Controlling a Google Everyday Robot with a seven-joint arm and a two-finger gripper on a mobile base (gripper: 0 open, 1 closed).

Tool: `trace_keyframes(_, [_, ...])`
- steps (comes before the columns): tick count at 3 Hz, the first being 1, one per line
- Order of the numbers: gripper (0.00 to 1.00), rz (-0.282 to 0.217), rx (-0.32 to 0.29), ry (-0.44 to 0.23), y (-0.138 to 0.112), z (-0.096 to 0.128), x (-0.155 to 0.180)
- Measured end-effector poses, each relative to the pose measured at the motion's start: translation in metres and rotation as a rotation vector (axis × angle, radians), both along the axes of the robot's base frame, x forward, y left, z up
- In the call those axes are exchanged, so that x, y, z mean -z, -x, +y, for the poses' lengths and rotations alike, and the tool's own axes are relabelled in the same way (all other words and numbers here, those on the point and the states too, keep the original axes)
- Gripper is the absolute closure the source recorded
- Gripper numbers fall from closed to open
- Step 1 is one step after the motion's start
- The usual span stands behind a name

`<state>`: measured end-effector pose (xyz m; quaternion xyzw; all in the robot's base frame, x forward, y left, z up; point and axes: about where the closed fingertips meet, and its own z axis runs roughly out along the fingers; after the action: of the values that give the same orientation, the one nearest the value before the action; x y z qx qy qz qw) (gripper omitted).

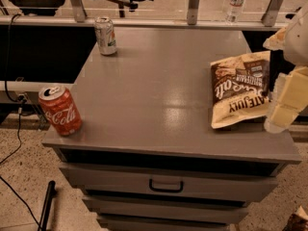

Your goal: Move brown chip bag near 7up can

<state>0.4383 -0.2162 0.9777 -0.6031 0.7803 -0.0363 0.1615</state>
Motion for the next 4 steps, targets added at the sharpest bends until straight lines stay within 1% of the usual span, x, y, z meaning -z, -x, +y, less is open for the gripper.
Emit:
trace_keyframes(1, [0.0, 0.0, 0.0, 0.0, 0.0, 0.0, 0.0])
trace_keyframes(2, [0.0, 0.0, 0.024, -0.002, -0.011, -0.008, 0.007])
trace_keyframes(3, [0.0, 0.027, 0.055, -0.015, -0.024, -0.011, 0.035])
trace_keyframes(4, [0.0, 0.061, 0.093, -0.012, -0.032, -0.02, 0.067])
